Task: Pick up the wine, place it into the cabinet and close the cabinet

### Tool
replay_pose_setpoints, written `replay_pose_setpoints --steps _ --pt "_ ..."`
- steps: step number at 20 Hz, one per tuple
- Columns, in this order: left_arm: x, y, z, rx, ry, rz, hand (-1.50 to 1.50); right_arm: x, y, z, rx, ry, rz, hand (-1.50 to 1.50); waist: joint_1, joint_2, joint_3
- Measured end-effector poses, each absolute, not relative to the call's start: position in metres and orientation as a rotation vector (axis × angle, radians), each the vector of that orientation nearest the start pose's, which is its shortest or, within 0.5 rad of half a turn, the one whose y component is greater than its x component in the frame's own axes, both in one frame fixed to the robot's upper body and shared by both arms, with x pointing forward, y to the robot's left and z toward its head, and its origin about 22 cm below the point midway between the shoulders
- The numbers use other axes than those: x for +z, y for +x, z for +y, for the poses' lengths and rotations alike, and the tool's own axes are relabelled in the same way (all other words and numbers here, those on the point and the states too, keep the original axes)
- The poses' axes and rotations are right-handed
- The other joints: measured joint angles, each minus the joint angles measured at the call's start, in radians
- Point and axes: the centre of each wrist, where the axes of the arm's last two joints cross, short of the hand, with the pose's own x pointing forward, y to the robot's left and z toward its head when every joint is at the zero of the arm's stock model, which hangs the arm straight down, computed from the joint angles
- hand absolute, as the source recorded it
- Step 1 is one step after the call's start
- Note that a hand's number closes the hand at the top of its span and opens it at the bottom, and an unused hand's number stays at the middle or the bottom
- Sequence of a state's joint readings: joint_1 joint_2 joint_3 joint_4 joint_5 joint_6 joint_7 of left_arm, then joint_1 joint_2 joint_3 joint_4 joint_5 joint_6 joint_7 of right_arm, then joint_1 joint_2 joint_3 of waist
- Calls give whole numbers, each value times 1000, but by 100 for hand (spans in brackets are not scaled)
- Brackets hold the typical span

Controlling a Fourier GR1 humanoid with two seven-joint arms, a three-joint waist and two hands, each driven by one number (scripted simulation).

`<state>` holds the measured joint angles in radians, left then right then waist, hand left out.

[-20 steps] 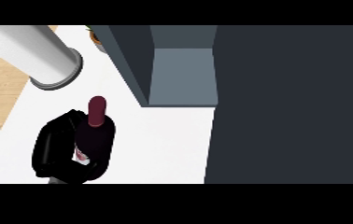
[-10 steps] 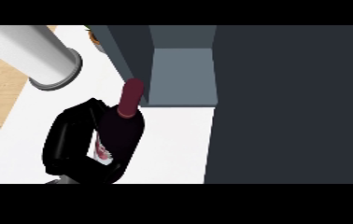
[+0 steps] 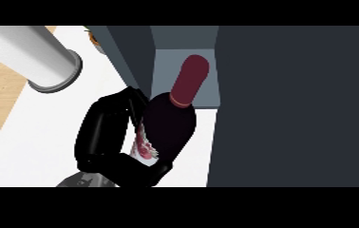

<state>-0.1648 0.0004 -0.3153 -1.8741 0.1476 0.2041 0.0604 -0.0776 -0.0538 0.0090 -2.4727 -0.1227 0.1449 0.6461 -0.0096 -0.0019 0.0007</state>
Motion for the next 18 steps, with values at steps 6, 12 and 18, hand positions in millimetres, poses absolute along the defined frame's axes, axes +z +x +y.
replay_pose_setpoints --steps 6,12,18 --pt "123 248 103 -6 -351 -1889 150 200 157 -227 253 139 -1889 -150 -2 1 0" --pt "135 263 77 16 -297 -1907 150 197 154 -229 263 146 -1888 -150 -5 0 0" --pt "133 270 62 11 -247 -1916 150 196 154 -230 263 149 -1889 -150 -3 1 0"
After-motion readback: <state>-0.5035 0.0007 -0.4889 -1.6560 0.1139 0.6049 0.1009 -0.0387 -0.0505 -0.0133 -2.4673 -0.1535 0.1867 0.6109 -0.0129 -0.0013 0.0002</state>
